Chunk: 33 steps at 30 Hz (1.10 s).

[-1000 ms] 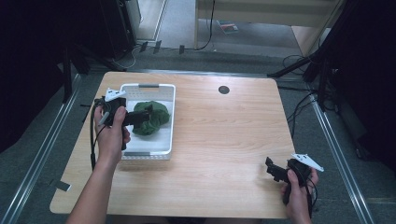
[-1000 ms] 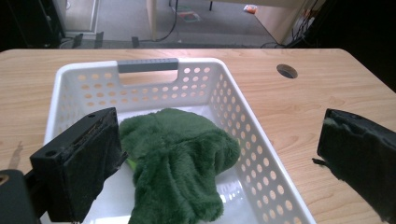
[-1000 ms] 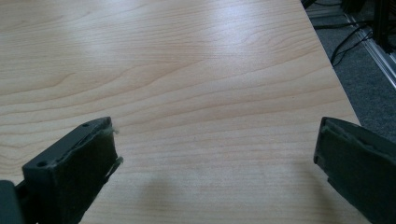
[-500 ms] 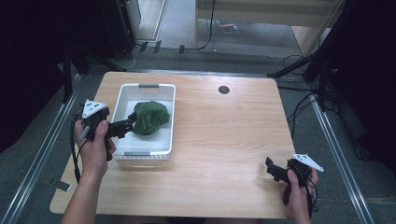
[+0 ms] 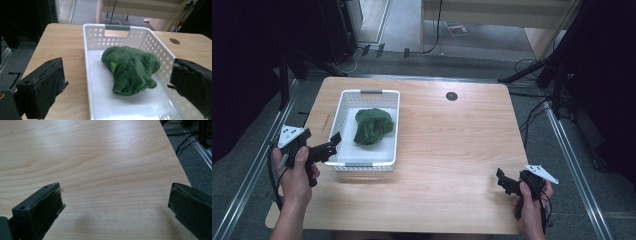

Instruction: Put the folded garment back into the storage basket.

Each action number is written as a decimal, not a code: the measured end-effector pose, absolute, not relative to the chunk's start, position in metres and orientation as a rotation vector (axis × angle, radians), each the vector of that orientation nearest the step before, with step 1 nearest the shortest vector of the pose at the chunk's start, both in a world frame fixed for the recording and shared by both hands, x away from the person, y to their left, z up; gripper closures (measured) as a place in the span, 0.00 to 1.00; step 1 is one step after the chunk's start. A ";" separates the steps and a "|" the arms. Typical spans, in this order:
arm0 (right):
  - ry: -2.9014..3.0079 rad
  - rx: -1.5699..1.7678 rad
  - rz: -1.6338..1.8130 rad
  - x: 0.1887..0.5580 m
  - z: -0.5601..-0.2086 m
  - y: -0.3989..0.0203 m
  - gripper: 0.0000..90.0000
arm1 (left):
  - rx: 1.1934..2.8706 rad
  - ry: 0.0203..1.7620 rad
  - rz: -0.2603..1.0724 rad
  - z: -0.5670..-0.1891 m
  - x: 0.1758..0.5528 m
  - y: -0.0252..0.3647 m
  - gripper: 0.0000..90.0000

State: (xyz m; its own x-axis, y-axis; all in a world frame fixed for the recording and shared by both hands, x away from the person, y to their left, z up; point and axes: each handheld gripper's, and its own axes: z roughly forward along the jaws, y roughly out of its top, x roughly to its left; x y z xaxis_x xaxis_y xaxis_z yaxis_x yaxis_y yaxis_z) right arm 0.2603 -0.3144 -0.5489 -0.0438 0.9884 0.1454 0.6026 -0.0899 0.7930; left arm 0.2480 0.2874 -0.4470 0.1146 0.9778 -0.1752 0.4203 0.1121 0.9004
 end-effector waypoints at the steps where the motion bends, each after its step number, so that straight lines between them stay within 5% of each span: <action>1: 1.682 1.732 0.996 0.260 -0.549 -0.314 0.00 | 1.458 1.456 0.761 -0.450 0.245 0.290 0.00; 33: 1.675 1.734 0.989 0.260 -0.549 -0.314 0.00 | 1.365 1.613 0.756 -0.551 0.200 0.366 0.00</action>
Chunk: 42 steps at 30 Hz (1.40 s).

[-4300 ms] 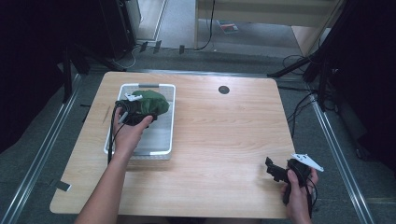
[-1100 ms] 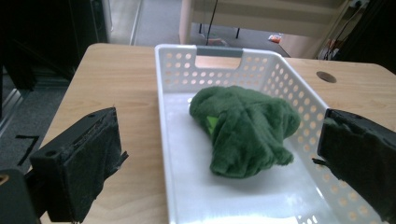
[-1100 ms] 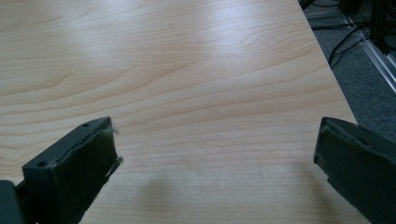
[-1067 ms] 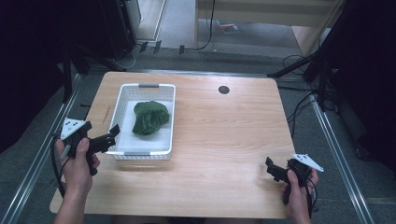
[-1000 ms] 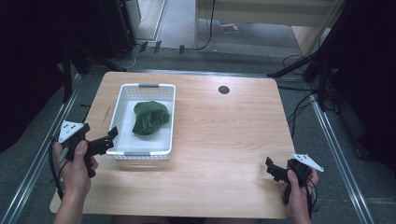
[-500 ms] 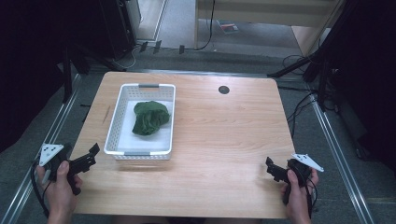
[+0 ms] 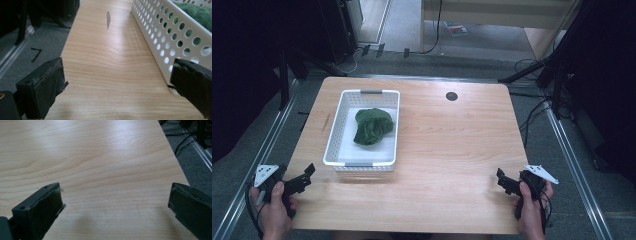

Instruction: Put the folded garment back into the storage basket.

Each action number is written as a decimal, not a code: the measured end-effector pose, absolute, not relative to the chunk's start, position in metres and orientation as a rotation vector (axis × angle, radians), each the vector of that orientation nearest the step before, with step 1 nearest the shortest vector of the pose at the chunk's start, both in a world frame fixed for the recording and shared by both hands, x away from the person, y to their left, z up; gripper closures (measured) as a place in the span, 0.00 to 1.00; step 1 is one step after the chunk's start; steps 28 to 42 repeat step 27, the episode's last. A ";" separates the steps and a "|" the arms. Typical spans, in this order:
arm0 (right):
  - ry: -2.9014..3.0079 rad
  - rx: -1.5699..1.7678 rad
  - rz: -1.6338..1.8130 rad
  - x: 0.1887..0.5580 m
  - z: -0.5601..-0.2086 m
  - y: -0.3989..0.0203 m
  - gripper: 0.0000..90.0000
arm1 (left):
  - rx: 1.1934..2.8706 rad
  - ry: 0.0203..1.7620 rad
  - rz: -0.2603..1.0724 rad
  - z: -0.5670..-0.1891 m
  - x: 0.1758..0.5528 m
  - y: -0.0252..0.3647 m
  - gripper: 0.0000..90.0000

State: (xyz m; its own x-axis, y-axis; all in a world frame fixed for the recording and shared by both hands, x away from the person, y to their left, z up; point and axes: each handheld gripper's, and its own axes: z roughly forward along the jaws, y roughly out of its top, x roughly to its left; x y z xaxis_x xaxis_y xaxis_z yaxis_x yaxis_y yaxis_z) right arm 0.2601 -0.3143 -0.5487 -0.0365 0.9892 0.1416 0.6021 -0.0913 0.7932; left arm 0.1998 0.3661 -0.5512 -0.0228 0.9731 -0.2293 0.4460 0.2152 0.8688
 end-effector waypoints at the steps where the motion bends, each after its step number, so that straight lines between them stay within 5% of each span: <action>1: 1.678 1.733 0.990 0.260 -0.549 -0.314 0.00 | 1.358 1.622 0.750 -0.553 0.200 0.367 0.00; 42: 1.690 1.721 0.985 0.260 -0.549 -0.313 0.00 | 1.340 1.601 0.728 -0.554 0.199 0.367 0.00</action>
